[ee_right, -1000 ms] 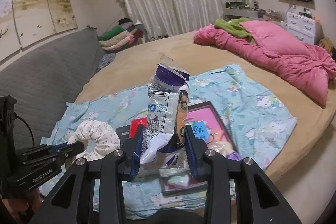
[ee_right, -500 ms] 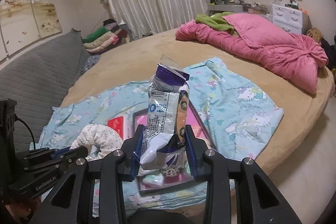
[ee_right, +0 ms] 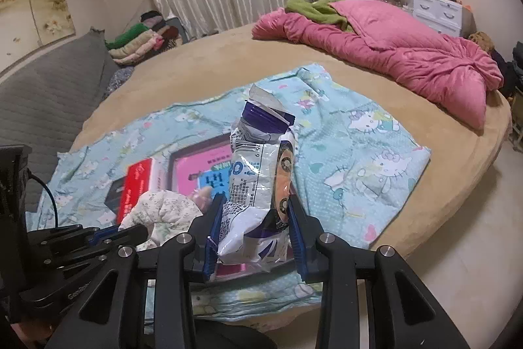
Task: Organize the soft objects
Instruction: 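Carry the scrunchie and snack packet up over the pink book tray, then lower the scrunchie into the tray with left tool while right tool lowers the snack packet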
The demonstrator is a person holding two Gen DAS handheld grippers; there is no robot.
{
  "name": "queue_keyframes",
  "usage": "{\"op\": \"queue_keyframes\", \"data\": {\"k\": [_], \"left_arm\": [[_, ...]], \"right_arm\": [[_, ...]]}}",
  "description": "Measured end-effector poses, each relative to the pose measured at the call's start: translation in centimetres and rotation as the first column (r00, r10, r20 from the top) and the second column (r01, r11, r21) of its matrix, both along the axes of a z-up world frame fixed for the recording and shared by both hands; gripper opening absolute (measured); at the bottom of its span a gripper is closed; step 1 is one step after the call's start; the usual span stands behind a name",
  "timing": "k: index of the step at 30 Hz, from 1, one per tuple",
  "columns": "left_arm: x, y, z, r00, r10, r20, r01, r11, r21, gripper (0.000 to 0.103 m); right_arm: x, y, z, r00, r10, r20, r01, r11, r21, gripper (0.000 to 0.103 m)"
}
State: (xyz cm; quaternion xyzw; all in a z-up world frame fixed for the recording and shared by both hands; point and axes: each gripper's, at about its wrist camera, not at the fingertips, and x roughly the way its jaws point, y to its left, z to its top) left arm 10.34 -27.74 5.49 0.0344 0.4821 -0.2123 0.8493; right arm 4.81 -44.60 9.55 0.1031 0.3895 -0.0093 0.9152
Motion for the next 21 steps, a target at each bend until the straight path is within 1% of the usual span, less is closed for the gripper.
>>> {"op": "queue_keyframes", "data": {"k": [8,12,16,21], "left_arm": [[2.0,-1.4,-3.0,1.000,0.006,-0.027,-0.005,0.999,0.052,0.009],[3.3,-1.6,-4.4,0.999,0.018,-0.046,-0.015,0.998,0.063,0.009],[4.4,-1.6,-5.4,0.998,0.027,-0.057,-0.023,0.997,0.067,0.009],[5.6,-1.5,-6.1,0.998,0.039,-0.055,-0.035,0.996,0.079,0.009]], "right_arm": [[1.2,-1.1,-2.6,0.998,-0.005,-0.061,0.006,1.000,0.006,0.038],[2.0,-1.0,-4.0,0.995,0.003,-0.095,-0.003,1.000,0.005,0.038],[2.6,-0.9,-5.3,0.992,0.011,-0.125,-0.010,1.000,0.007,0.038],[3.6,0.0,-7.4,0.983,0.045,-0.176,-0.046,0.999,0.000,0.038]]}}
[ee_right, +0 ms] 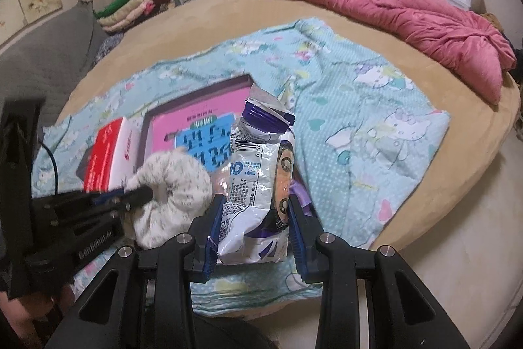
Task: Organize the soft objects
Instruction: 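Lower the scrunchie into the tray with left tool while right tool lowers the snack packet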
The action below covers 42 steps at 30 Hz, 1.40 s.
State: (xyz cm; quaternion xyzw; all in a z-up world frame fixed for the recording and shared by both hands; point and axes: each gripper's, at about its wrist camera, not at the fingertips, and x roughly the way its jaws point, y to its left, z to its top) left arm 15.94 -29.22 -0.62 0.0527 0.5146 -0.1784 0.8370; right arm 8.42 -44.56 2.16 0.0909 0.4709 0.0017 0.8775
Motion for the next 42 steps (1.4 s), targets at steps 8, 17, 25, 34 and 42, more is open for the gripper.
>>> {"op": "queue_keyframes", "data": {"k": [8,17,25,34,42], "left_arm": [[1.5,0.8,-0.4,1.000,0.021,-0.004,-0.021,1.000,-0.009,0.010],[2.4,1.5,-0.2,0.999,0.034,-0.004,-0.034,0.999,-0.017,0.010],[2.6,1.8,-0.2,0.999,0.040,-0.009,-0.040,0.999,-0.026,0.010],[2.7,2.0,-0.5,0.999,0.037,-0.028,-0.038,0.998,-0.046,0.010],[2.4,1.1,-0.8,0.999,0.005,-0.050,-0.008,0.997,-0.072,0.011]], "right_arm": [[2.0,1.7,-3.1,0.997,0.054,-0.056,-0.054,0.999,0.001,0.038],[4.3,3.1,-4.0,0.994,0.109,-0.034,-0.109,0.994,-0.009,0.038],[5.1,4.8,-4.1,0.983,0.181,-0.006,-0.181,0.983,-0.027,0.038],[3.9,4.1,-4.2,0.990,0.141,-0.001,-0.140,0.989,-0.039,0.039],[3.9,3.1,-5.1,0.992,0.119,-0.028,-0.120,0.992,-0.027,0.044]]}}
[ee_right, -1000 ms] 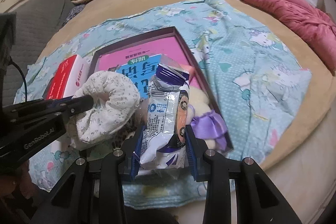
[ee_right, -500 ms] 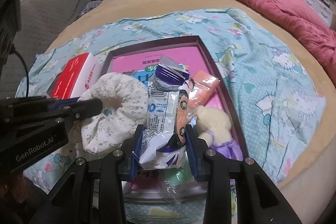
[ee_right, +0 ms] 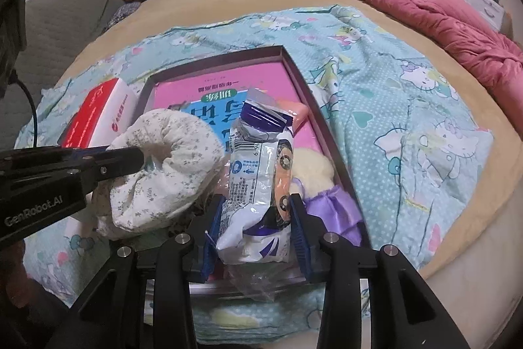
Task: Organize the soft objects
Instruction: 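Lower the scrunchie into the tray with left tool while right tool lowers the snack packet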
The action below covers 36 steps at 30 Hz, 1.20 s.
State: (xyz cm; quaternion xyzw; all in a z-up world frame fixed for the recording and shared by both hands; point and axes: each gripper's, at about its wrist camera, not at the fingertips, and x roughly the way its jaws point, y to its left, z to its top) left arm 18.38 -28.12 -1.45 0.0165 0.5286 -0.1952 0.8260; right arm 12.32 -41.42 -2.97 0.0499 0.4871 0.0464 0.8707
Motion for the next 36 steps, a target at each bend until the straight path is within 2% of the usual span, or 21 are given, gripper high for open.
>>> {"op": "queue_keyframes", "data": {"k": [2,7,9,10,15,18,21,25,33,36], "left_arm": [[-0.1,0.0,0.1,1.000,0.001,0.003,-0.001,1.000,0.000,0.011],[-0.1,0.0,0.1,1.000,-0.001,-0.002,0.001,1.000,-0.002,0.013],[-0.2,0.1,0.1,1.000,0.004,-0.003,-0.004,1.000,-0.006,0.015],[-0.2,0.2,0.1,1.000,0.005,-0.004,-0.006,1.000,-0.008,0.015],[-0.1,0.6,0.3,1.000,0.015,-0.017,-0.016,0.999,-0.034,0.017],[-0.2,0.8,0.5,1.000,0.020,-0.016,-0.021,0.999,-0.050,0.024],[-0.3,1.1,1.0,1.000,0.021,-0.007,-0.022,0.998,-0.065,0.033],[-0.7,1.2,1.7,1.000,0.016,0.008,-0.015,0.997,-0.072,0.043],[-1.6,1.9,3.2,0.999,0.013,0.043,-0.010,0.997,-0.081,0.052],[-2.2,2.6,4.2,0.998,0.025,0.063,-0.019,0.996,-0.085,0.059]], "right_arm": [[-0.1,-0.2,-0.2,1.000,0.001,-0.013,0.000,0.999,0.033,0.047],[-0.5,-0.1,0.4,1.000,0.001,0.008,-0.002,1.000,0.031,0.049],[-0.7,-0.1,0.9,1.000,0.002,0.020,-0.002,1.000,0.030,0.061],[-0.7,-0.1,1.1,1.000,0.002,0.022,-0.003,0.999,0.033,0.062],[-1.3,-0.4,1.9,0.999,-0.004,0.032,0.003,1.000,0.024,0.063],[-1.8,-1.0,2.3,0.999,-0.021,0.040,0.019,0.999,0.046,0.065],[-2.2,-1.5,2.7,0.998,-0.038,0.047,0.036,0.999,0.040,0.073],[-2.6,-1.9,3.1,0.997,-0.056,0.051,0.055,0.998,0.032,0.074],[-3.3,-1.8,5.2,0.992,-0.085,0.093,0.084,0.996,0.018,0.077],[-3.6,-1.7,6.2,0.988,-0.105,0.112,0.102,0.994,0.025,0.078]]}}
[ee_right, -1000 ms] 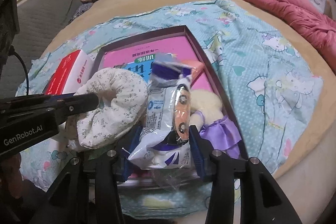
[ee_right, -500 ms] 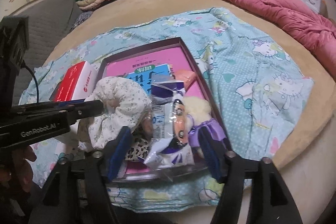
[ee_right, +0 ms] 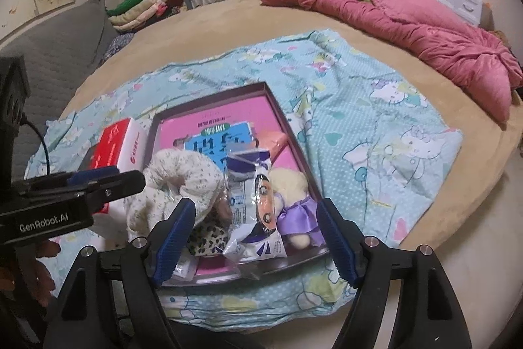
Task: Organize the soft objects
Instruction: 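Lower the scrunchie into the tray with left tool while right tool lowers the snack packet, then open both tools and withdraw them from the tray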
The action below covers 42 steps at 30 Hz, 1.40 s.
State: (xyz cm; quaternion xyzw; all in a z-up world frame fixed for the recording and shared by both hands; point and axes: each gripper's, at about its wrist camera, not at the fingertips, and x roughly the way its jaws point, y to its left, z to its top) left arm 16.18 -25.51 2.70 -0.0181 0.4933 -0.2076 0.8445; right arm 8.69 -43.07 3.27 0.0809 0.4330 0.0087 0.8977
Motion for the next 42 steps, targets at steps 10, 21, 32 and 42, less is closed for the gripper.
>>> {"op": "queue_keyframes", "data": {"k": [10,21,32,42], "left_arm": [[-2.7,3.0,4.0,0.994,0.041,0.097,-0.044,0.999,0.030,0.074],[-6.2,7.2,7.6,0.980,0.107,0.169,-0.120,0.990,0.069,0.088],[-10.2,11.0,9.7,0.967,0.151,0.207,-0.173,0.980,0.095,0.089],[-13.1,12.3,8.7,0.962,0.181,0.205,-0.207,0.972,0.114,0.089]], "right_arm": [[-1.1,1.6,3.9,0.996,-0.042,0.080,0.041,0.999,0.021,0.081],[-3.5,5.2,8.7,0.986,-0.020,0.167,0.015,1.000,0.027,0.082],[-6.7,7.7,11.0,0.979,0.003,0.203,-0.010,0.999,0.032,0.083],[-9.3,10.0,10.1,0.984,0.024,0.177,-0.022,1.000,-0.015,0.083]]}}
